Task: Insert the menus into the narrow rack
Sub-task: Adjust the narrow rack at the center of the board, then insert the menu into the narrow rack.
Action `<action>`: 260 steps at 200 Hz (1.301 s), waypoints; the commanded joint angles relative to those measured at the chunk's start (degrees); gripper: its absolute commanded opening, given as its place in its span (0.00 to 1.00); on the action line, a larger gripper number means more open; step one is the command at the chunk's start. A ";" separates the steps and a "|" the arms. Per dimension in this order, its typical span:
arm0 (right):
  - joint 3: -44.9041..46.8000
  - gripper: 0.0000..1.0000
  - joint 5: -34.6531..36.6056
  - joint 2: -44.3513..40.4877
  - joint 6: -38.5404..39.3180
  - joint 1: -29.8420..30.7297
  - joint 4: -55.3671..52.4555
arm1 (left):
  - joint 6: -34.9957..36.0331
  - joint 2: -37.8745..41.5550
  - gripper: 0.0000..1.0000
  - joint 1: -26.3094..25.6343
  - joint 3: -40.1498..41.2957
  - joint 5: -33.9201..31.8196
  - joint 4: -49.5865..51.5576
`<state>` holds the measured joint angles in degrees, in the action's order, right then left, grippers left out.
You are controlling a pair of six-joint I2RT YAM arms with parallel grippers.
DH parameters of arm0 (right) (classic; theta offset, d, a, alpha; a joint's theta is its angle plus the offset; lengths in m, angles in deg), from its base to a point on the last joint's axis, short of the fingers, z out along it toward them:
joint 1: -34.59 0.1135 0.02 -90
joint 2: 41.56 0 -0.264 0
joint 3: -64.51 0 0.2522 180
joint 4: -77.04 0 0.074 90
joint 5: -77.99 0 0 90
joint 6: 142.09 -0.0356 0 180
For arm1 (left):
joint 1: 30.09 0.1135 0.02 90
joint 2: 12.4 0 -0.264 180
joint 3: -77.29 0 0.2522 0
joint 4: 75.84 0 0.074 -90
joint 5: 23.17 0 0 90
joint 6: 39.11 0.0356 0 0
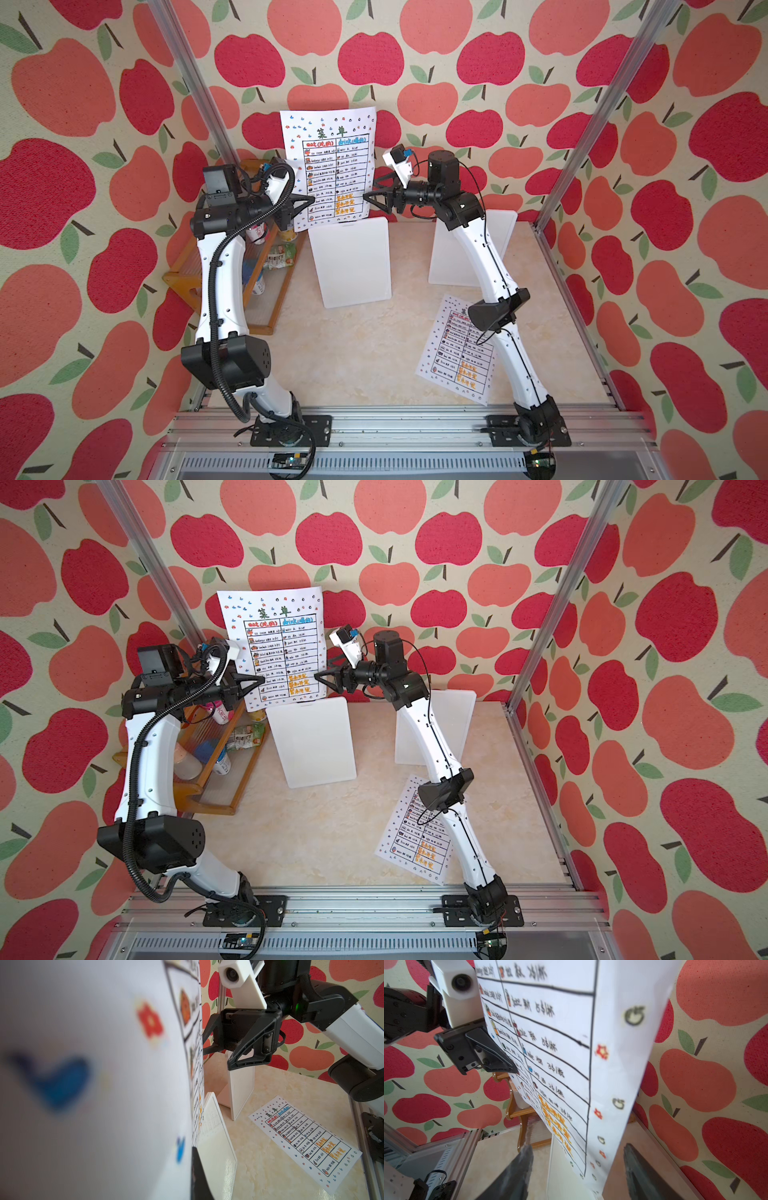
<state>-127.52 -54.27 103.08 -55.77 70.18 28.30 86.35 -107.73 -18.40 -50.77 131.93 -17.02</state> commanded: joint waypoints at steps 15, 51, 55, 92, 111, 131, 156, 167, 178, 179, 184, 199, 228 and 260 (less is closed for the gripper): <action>0.56 0.57 -2.45 2.43 -2.77 0.11 5.09 | 0.95 -1.59 0.00 0.51 -3.75 0.69 2.21; 0.65 0.53 -2.36 3.53 -2.64 0.15 6.10 | 1.45 -1.61 0.00 0.52 -4.19 0.65 2.67; 0.65 0.52 -2.28 3.65 -2.59 0.14 6.23 | 1.53 -1.54 0.00 0.47 -4.09 0.51 2.58; 0.74 0.44 -3.78 4.65 -3.26 0.42 7.03 | 2.59 -1.90 0.00 0.47 -4.66 -0.53 3.18; 0.73 0.36 -3.80 5.04 -3.02 0.79 7.71 | 2.34 -2.55 0.00 0.41 -5.32 -0.35 3.69; 0.74 0.28 -3.66 5.30 -2.68 1.12 7.50 | 2.89 -2.45 0.00 0.44 -5.09 -1.36 3.64; 0.67 0.22 -3.54 5.56 -2.22 1.33 6.70 | 2.52 -2.79 0.00 0.58 -5.12 -2.28 3.25; 0.76 0.20 -3.34 5.61 -2.09 1.53 6.32 | 1.84 -3.05 0.00 0.47 -5.08 -3.52 2.40; 0.64 0.16 -3.28 5.81 -2.11 1.66 6.33 | 1.56 -3.28 0.00 0.37 -5.10 -5.14 1.72; 0.65 0.15 -3.27 5.82 -2.11 1.71 6.33 | 1.51 -3.32 0.00 0.32 -5.12 -5.37 1.62; 0.65 0.14 -3.26 5.81 -2.15 1.79 6.33 | 1.22 -3.41 0.00 0.12 -5.08 -6.65 1.14; 0.71 0.09 -2.74 6.08 -2.04 2.13 6.58 | 0.40 -3.62 0.00 -0.13 -5.27 -9.43 0.03; 0.73 0.01 -2.14 6.67 -2.94 2.76 7.99 | -0.24 -4.94 0.00 -0.25 -7.99 -11.22 -0.24; 1.24 0.00 -1.17 7.57 -5.39 3.43 11.65 | -1.19 -7.48 0.00 -0.28 -12.63 -12.60 0.34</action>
<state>-126.98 -56.31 108.54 -58.76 72.92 36.73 86.35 -113.63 -18.62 -59.29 121.17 -15.60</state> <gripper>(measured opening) 0.058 0.046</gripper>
